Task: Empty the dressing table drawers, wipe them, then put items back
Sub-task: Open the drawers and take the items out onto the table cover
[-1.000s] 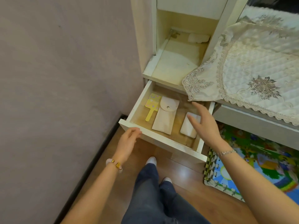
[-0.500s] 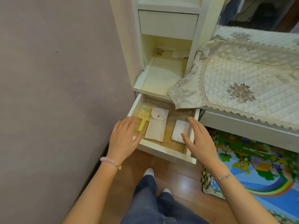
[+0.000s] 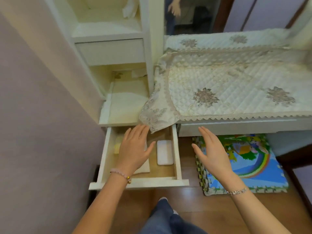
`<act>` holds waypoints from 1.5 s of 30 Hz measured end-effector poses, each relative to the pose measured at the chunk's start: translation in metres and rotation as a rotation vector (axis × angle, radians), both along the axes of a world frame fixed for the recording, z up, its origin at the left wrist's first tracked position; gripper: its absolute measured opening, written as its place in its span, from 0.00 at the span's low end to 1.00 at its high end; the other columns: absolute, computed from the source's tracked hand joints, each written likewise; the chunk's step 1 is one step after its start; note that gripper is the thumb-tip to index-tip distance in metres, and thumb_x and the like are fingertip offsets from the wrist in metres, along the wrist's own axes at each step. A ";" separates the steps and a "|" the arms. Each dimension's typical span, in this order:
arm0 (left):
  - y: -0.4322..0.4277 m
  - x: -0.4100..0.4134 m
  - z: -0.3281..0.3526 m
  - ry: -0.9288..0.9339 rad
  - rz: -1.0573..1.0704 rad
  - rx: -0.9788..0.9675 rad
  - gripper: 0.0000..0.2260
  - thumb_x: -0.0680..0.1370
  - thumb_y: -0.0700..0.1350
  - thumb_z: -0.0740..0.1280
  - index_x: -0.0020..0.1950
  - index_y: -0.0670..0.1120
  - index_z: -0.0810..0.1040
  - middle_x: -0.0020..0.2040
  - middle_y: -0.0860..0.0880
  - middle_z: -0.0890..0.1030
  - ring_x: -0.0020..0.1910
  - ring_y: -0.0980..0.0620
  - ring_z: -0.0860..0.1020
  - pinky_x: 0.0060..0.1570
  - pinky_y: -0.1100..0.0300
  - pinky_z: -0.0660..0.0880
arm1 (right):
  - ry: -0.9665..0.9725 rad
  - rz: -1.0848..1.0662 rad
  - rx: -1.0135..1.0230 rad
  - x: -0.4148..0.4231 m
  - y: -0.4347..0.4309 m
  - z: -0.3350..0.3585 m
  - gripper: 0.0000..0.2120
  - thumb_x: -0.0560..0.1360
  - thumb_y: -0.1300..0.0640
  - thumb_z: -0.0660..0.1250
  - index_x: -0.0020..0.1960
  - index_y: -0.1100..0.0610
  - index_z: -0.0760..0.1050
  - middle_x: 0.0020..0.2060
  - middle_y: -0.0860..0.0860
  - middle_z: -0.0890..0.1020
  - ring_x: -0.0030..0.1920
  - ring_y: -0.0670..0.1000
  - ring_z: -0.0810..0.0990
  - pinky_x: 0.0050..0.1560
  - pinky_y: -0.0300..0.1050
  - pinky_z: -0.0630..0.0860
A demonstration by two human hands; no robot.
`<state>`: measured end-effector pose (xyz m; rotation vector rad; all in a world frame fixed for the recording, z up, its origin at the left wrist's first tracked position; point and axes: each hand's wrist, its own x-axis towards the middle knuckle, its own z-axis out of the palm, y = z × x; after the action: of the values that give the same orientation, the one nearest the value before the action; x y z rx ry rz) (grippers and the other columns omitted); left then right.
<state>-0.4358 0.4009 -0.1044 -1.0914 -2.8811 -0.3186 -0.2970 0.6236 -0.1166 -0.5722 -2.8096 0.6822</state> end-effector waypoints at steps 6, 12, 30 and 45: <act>0.079 -0.032 -0.003 -0.015 -0.268 -0.030 0.27 0.77 0.59 0.54 0.69 0.45 0.69 0.67 0.46 0.73 0.67 0.47 0.70 0.68 0.50 0.62 | -0.034 -0.222 -0.030 0.014 0.031 -0.004 0.29 0.77 0.46 0.60 0.74 0.54 0.57 0.73 0.50 0.63 0.73 0.49 0.60 0.72 0.52 0.60; 0.155 -0.043 -0.019 -0.057 -0.477 -0.051 0.28 0.78 0.60 0.50 0.72 0.45 0.66 0.70 0.47 0.69 0.70 0.47 0.66 0.70 0.50 0.57 | -0.047 -0.377 -0.108 0.028 0.059 -0.021 0.28 0.77 0.48 0.61 0.74 0.55 0.58 0.72 0.50 0.63 0.73 0.49 0.60 0.73 0.50 0.59; 0.280 -0.070 -0.095 -0.125 -0.741 -0.142 0.27 0.78 0.58 0.53 0.75 0.49 0.59 0.76 0.50 0.59 0.75 0.50 0.53 0.73 0.51 0.49 | 0.571 -1.111 -2.044 -0.033 0.163 -0.157 0.22 0.80 0.47 0.53 0.70 0.55 0.65 0.68 0.53 0.71 0.68 0.52 0.68 0.65 0.51 0.65; 0.277 -0.065 -0.099 -0.132 -0.725 -0.143 0.29 0.78 0.57 0.57 0.77 0.47 0.55 0.77 0.49 0.53 0.76 0.51 0.47 0.74 0.51 0.43 | 0.608 -1.207 -2.269 -0.066 0.170 -0.188 0.31 0.77 0.39 0.51 0.71 0.59 0.63 0.69 0.56 0.69 0.69 0.53 0.67 0.70 0.56 0.59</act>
<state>-0.5011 0.6782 -0.2032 -2.1906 -2.5162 -0.2058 -0.3627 0.7932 -0.3043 -1.4074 0.1812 2.3979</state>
